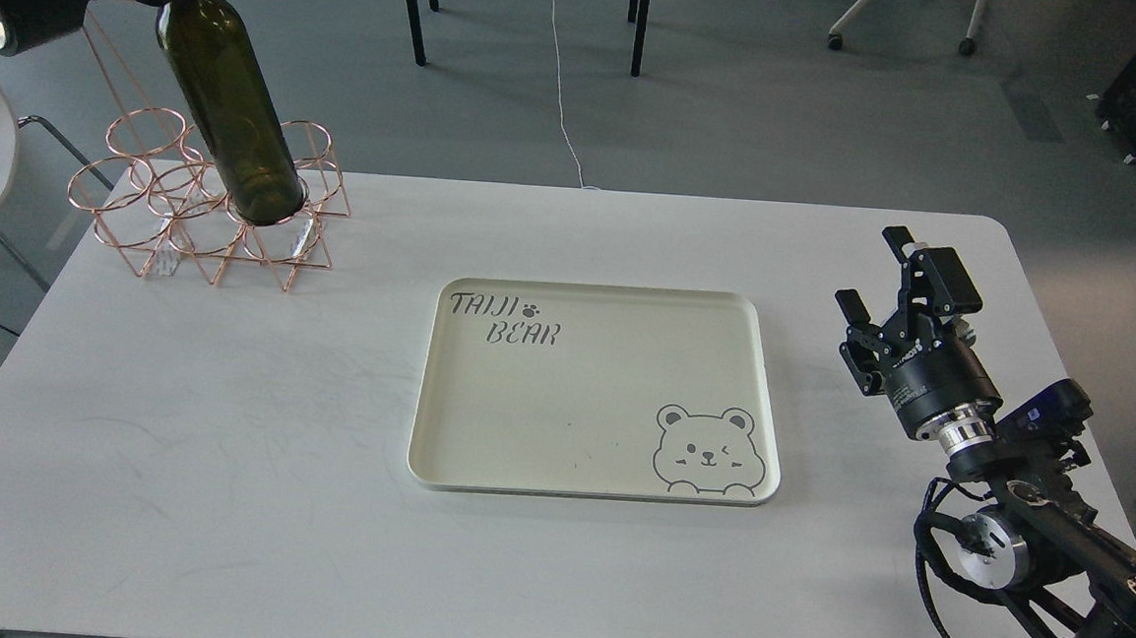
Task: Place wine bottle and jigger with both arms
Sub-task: 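Lower the bottle into a slot of the copper rack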
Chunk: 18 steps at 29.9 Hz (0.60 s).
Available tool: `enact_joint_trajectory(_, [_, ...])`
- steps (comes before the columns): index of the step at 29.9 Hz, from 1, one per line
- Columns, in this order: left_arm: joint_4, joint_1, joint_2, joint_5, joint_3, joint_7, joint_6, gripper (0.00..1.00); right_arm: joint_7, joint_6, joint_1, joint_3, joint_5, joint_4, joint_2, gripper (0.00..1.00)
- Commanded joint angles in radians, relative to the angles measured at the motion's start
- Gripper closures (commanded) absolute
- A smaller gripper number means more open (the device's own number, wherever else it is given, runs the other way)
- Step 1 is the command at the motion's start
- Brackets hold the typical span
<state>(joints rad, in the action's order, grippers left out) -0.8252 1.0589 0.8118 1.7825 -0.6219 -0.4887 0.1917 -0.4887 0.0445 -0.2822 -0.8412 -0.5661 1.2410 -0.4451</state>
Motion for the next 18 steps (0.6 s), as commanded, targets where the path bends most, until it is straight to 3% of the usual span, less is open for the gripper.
enact_joint_trajectory(1, [0.003,-0.002,-0.005,-0.002,0.011,0.0,-0.006,0.89,0.0,0.0,0.0,-0.001,0.0,0.0,0.0,0.05])
enact_joint_trajectory(18, [0.032,-0.042,-0.054,-0.089,0.116,0.0,-0.092,0.81,0.0,0.0,0.002,0.001,0.0,0.0,0.006,0.05])
